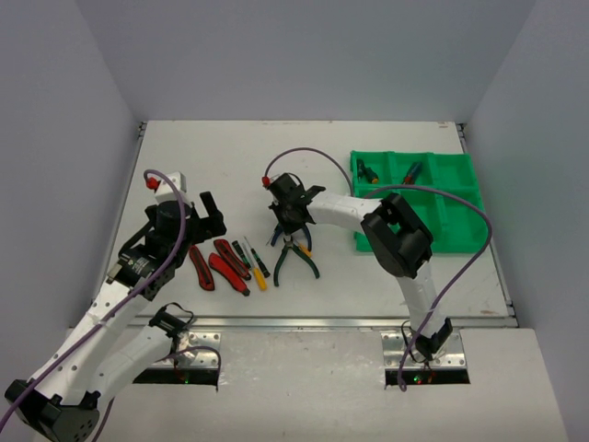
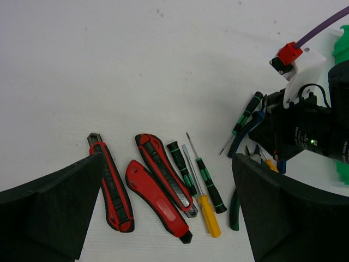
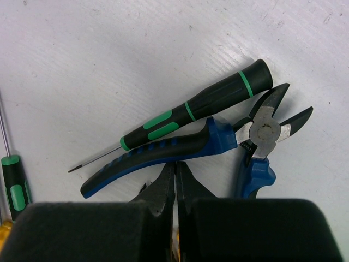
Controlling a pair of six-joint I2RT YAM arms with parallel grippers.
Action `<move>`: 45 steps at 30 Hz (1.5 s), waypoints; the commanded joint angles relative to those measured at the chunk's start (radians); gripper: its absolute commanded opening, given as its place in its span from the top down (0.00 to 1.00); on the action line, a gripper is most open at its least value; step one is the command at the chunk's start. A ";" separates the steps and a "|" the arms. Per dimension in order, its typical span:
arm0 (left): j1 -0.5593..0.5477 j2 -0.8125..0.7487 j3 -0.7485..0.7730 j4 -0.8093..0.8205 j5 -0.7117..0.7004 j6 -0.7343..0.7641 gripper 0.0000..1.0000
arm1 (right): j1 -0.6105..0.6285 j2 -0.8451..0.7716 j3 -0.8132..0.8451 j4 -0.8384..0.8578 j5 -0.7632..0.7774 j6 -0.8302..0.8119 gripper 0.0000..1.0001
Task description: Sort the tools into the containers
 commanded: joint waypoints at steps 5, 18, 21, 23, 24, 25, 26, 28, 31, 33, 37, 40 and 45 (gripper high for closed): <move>0.016 -0.016 0.004 0.055 0.018 0.015 0.00 | 0.014 -0.036 -0.018 -0.095 0.031 -0.028 1.00; 0.018 -0.020 0.003 0.055 0.024 0.017 0.00 | 0.014 -0.198 -0.193 -0.077 0.010 -0.010 0.94; 0.018 -0.020 0.003 0.055 0.023 0.018 0.00 | 0.014 -0.180 -0.180 -0.107 0.002 -0.005 0.89; 0.018 -0.024 0.004 0.053 0.020 0.017 0.00 | 0.014 -0.185 -0.197 -0.099 -0.001 0.003 0.85; 0.018 -0.026 0.003 0.054 0.021 0.017 0.00 | 0.014 -0.186 -0.200 -0.098 -0.001 0.004 0.82; 0.018 -0.028 0.001 0.055 0.020 0.017 0.00 | 0.013 -0.194 -0.223 -0.094 -0.004 0.009 0.79; 0.018 -0.029 0.003 0.054 0.020 0.017 0.00 | 0.012 -0.199 -0.227 -0.092 -0.004 0.013 0.78; 0.018 -0.029 0.003 0.055 0.021 0.017 0.00 | 0.014 -0.219 -0.266 -0.089 -0.003 0.024 0.78; 0.018 -0.026 0.003 0.055 0.024 0.018 0.00 | 0.014 -0.248 -0.302 -0.078 0.000 0.032 0.78; 0.018 -0.024 0.004 0.056 0.027 0.018 0.00 | 0.013 -0.287 -0.332 -0.068 0.006 0.042 0.79; 0.019 -0.026 0.004 0.057 0.028 0.020 0.00 | 0.014 -0.323 -0.377 -0.064 0.015 0.052 0.80; 0.019 -0.027 0.003 0.057 0.029 0.020 0.00 | 0.014 -0.333 -0.403 -0.064 0.012 0.062 0.80; 0.019 -0.031 0.002 0.057 0.032 0.020 0.00 | 0.014 -0.351 -0.450 -0.061 0.006 0.083 0.78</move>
